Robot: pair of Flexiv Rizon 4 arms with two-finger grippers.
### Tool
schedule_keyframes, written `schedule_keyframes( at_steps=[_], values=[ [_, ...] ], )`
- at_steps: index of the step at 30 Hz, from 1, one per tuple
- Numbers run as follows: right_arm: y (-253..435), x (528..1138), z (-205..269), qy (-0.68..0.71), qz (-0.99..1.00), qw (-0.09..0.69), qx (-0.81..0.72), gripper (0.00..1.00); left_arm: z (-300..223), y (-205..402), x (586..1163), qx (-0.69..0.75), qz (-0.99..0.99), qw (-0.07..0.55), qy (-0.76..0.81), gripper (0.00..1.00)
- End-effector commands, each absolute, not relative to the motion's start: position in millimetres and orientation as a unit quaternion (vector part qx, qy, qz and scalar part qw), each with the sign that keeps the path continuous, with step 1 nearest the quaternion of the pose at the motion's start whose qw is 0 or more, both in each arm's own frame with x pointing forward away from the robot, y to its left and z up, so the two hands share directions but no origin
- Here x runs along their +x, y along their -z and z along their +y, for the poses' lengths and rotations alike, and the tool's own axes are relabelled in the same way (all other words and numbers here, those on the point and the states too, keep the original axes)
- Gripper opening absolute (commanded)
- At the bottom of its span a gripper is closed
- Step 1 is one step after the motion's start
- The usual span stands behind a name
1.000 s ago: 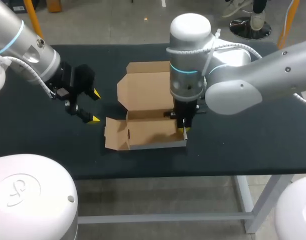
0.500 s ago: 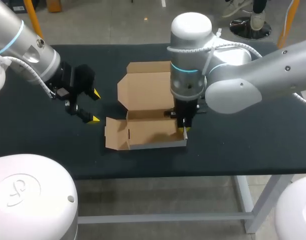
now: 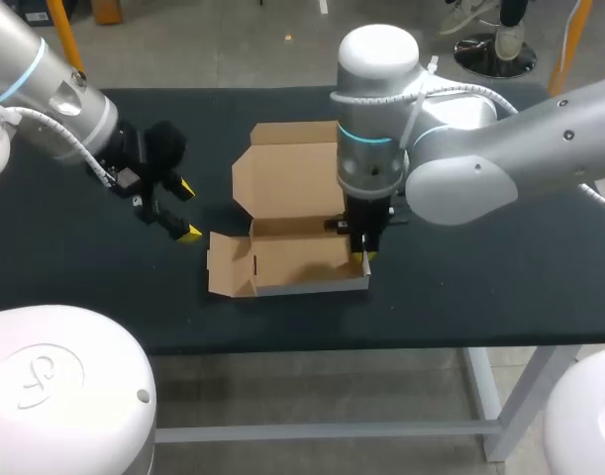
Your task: Assemble the packaging by folding the flat box into shape, placing the metal phone stand inside, and closing the box properly
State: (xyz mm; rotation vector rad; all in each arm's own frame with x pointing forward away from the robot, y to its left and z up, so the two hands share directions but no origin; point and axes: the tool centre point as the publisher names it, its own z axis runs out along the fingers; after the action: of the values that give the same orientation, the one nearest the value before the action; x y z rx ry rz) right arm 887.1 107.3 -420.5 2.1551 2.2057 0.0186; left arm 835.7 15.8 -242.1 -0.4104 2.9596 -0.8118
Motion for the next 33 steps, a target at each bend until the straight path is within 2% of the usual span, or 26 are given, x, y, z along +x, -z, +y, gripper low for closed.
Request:
schedule_keyframes(
  at_steps=[1,3,4,6,12,13,14,25,26,33],
  values=[
    [420.1,888.3,107.4,-0.004,0.715,0.028,0.698,0.0,22.2,246.1,839.1,-0.426,0.854,-0.08,0.287,1.0],
    [420.1,888.3,107.4,-0.004,0.715,0.028,0.698,0.0,29.3,250.9,838.6,-0.5,0.805,-0.112,0.298,1.0],
    [420.1,888.3,107.4,-0.004,0.715,0.028,0.698,0.0,30.6,255.2,836.9,-0.536,0.784,-0.1,0.296,1.0],
    [420.1,888.3,107.4,-0.004,0.715,0.028,0.698,0.0,33.1,263.9,835.9,-0.563,0.753,-0.139,0.311,1.0],
    [420.1,888.3,107.4,-0.004,0.715,0.028,0.698,0.0,28.8,280.5,839.5,-0.633,0.674,-0.193,0.328,1.0],
    [420.1,888.3,107.4,-0.004,0.715,0.028,0.698,0.0,27.6,283.3,842.3,-0.644,0.674,-0.194,0.305,1.0],
    [420.1,888.3,107.4,-0.004,0.715,0.028,0.698,0.0,25.1,283.5,844.1,-0.653,0.689,-0.161,0.271,1.0],
    [420.1,888.3,107.4,-0.004,0.715,0.028,0.698,0.0,25.1,283.5,844.1,-0.653,0.689,-0.161,0.271,1.0],
    [420.1,888.3,107.4,-0.004,0.715,0.028,0.698,0.0,27.4,286.4,849.4,-0.691,0.648,-0.157,0.28,1.0],
    [420.1,888.3,107.4,-0.004,0.715,0.028,0.698,0.0,30.8,322.4,855.3,-0.718,0.598,-0.187,0.304,1.0]
  ],
)
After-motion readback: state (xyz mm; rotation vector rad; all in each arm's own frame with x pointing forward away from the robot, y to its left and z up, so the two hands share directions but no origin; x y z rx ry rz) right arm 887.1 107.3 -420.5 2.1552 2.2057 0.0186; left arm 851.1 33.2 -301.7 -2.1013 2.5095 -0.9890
